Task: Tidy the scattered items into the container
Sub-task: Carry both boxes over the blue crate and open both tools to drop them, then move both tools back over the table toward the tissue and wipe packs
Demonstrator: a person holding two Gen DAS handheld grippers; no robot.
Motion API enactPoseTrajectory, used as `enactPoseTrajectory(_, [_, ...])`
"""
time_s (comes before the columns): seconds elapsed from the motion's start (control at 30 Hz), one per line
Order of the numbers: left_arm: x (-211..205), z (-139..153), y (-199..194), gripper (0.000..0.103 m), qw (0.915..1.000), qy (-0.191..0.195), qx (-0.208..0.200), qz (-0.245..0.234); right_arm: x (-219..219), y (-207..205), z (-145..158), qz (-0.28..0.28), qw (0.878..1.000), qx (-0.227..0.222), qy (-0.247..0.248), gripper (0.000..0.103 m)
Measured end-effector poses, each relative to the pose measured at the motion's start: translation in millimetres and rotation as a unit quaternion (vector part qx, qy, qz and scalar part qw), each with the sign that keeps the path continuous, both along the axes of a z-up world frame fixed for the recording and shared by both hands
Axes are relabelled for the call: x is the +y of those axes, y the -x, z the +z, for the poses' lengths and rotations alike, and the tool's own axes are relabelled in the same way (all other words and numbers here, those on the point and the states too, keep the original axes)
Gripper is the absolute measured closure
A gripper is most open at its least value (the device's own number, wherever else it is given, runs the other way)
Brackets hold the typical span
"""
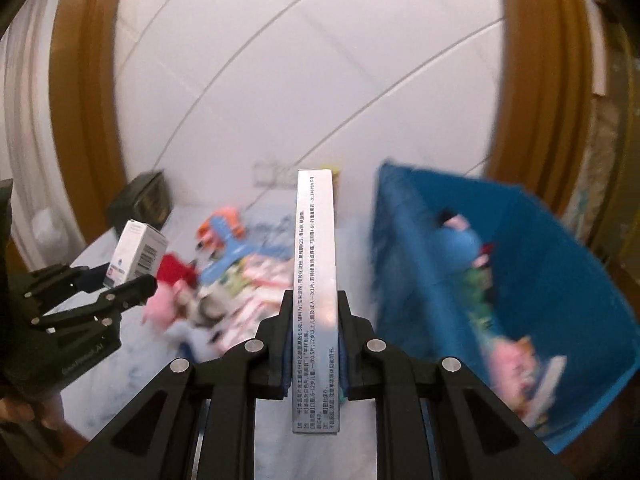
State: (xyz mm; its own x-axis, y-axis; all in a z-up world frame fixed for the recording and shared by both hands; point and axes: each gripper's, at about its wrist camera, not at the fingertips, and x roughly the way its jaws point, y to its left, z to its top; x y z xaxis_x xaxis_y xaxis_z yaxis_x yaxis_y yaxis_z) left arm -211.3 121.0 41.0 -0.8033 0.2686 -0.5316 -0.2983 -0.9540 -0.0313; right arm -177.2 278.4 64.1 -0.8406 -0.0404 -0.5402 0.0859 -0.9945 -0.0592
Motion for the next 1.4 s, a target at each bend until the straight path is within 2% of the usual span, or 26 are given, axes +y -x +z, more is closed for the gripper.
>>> enactPoseTrajectory(0.2, [129.9,43.1,4.6,0.072,0.9977,-0.009,0.036,-0.058,110.5,-12.5,37.6,-0.048,0.998,0.035,-0.013,0.086])
enactPoseTrajectory(0.33, [214.0,59.7,13.6,0.072,0.9953,-0.005,0.033,-0.091,180.5,-10.7,50.2,-0.077,0.996,0.036,-0.019,0.086])
enactPoseTrajectory(0.43, [259.5,58.3,20.1,0.072,0.9938,0.01,0.028,-0.107,220.8,-7.7,49.6,-0.092,0.995,0.031,-0.015,0.086])
enactPoseTrajectory(0.57, [299.1,48.4,26.7,0.071,0.9924,0.03,0.013,-0.118,267.4,-0.4,38.3,-0.107,0.994,0.016,0.0,0.086])
enactPoseTrajectory(0.63, [308.3,42.0,30.7,0.064,0.9927,0.039,0.004,-0.114,282.2,-1.2,32.6,-0.111,0.994,0.012,0.011,0.082])
enactPoseTrajectory(0.67, [310.2,40.1,30.9,0.046,0.9931,0.043,0.005,-0.109,289.3,-1.0,29.6,-0.113,0.993,0.01,0.016,0.066])
enactPoseTrajectory(0.7, [312.1,38.2,31.0,0.026,0.9934,0.047,0.005,-0.104,295.2,0.7,26.0,-0.115,0.993,0.007,0.022,0.033])
enactPoseTrajectory(0.73, [313.3,36.2,31.2,0.022,0.9937,0.05,0.005,-0.099,299.2,1.7,22.4,-0.117,0.993,0.006,0.024,0.015])
enactPoseTrajectory(0.77, [311.3,33.9,31.7,0.022,0.994,0.051,0.003,-0.097,300.9,2.4,20.3,-0.119,0.993,0.006,0.024,0.002])
enactPoseTrajectory(1.03, [296.9,17.8,37.1,0.022,0.9955,0.054,-0.018,-0.076,304.2,7.7,9.0,-0.129,0.991,-0.005,0.024,0.0])
enactPoseTrajectory(1.4, [277.7,10.9,18.3,0.022,0.996,0.045,-0.026,-0.072,299.1,-0.9,0.2,-0.129,0.991,-0.021,0.019,0.0])
